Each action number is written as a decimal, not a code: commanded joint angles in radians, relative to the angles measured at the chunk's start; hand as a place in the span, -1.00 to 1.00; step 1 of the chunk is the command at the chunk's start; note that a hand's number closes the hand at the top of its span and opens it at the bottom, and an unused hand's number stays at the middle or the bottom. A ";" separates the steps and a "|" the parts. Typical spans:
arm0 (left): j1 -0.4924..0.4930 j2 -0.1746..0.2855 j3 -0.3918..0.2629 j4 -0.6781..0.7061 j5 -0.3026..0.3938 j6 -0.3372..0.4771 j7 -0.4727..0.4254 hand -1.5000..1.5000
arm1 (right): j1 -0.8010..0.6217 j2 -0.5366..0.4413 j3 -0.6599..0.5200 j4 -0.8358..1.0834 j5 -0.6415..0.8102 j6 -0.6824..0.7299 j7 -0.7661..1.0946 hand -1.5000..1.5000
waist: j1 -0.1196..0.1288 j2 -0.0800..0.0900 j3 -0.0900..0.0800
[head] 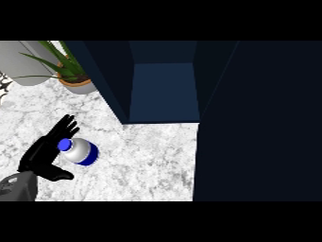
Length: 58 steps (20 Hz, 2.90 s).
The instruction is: Pick up the bottled water, place it into the cabinet and close the cabinet
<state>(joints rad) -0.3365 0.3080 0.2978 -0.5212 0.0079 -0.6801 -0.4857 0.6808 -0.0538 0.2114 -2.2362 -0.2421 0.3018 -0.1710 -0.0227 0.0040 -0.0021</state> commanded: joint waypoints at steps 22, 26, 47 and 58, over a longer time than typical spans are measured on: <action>-0.086 -0.043 -0.046 0.278 -0.020 -0.184 -0.187 -1.00 | -0.040 0.005 0.013 0.019 -0.003 -0.011 -0.001 -1.00 | -0.009 0.006 -0.002; -0.138 -0.111 -0.034 0.273 0.011 -0.153 -0.135 -1.00 | -0.056 0.019 0.041 0.039 0.025 -0.028 0.016 -1.00 | -0.007 0.004 -0.002; -0.050 -0.113 -0.129 0.159 -0.018 -0.236 -0.225 1.00 | -0.037 -0.006 -0.007 0.085 0.007 0.000 -0.042 -1.00 | 0.007 -0.002 0.000; -0.014 -0.150 0.096 0.136 0.211 0.075 -0.241 1.00 | -0.088 0.006 -0.012 0.054 -0.003 -0.048 0.028 -1.00 | 0.023 -0.003 0.001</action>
<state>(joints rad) -0.3659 0.1679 0.3378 -0.3706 0.1530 -0.5690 -0.6537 0.6233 -0.0483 0.2115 -2.1637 -0.2334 0.2759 -0.1832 -0.0047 0.0015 -0.0015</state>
